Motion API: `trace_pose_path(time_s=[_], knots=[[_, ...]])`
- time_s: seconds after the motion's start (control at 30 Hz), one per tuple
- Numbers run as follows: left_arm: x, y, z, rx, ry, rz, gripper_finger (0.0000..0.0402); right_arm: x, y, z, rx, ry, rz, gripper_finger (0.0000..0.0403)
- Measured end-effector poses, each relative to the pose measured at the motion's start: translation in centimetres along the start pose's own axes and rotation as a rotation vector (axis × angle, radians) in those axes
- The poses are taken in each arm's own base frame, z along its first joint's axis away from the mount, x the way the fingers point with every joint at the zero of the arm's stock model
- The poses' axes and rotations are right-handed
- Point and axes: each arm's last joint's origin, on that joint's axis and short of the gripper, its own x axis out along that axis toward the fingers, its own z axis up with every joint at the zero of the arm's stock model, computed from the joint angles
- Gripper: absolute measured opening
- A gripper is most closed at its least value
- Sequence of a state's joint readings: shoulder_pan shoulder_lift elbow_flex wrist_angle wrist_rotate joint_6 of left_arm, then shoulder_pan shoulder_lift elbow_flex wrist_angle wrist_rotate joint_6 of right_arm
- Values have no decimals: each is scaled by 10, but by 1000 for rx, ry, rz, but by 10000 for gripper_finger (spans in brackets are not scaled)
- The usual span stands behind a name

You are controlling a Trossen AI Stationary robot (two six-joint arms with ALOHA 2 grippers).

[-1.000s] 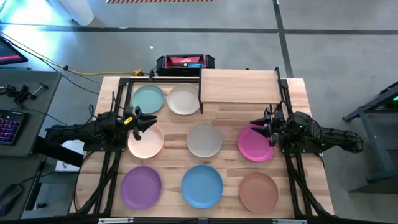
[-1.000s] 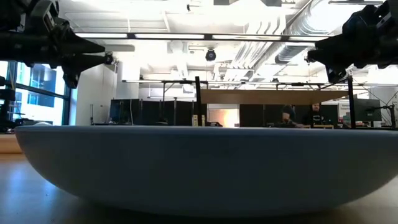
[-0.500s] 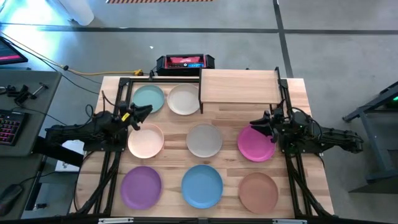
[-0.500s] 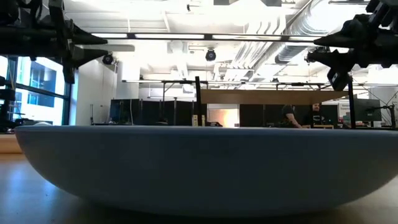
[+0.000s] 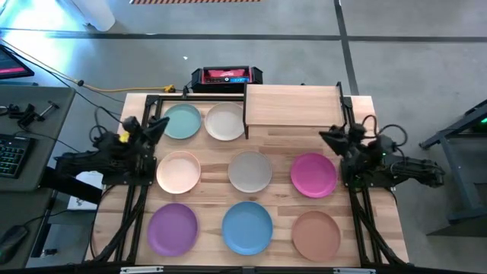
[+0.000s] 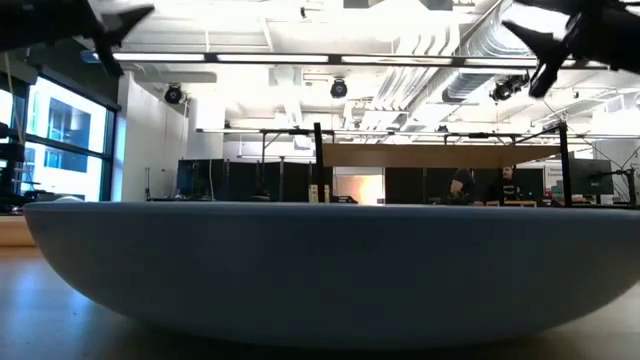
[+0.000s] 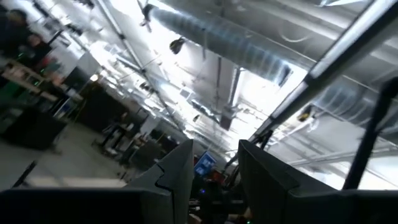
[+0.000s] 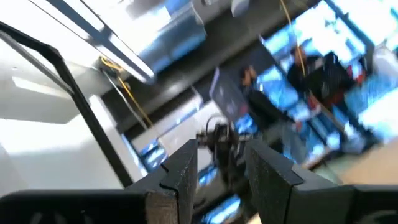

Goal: Place and stack plates onto a shelf
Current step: Put the pink plate on the shelf

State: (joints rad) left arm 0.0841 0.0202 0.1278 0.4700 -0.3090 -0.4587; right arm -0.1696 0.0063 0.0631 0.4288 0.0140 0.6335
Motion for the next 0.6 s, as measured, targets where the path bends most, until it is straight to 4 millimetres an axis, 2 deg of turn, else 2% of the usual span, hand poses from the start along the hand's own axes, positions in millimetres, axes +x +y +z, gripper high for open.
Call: trace_pose_path(time_s=[0.13, 0.3, 0.6], knots=[[9, -14, 20, 66, -8, -37, 117, 3, 12, 18, -90, -45, -17, 119], [26, -30, 39, 157, 64, -26, 117, 11, 30, 43, -194, -35, -52, 119], [63, -52, 56, 298, 238, 33, 117, 37, 61, 85, -258, 150, -156, 119]])
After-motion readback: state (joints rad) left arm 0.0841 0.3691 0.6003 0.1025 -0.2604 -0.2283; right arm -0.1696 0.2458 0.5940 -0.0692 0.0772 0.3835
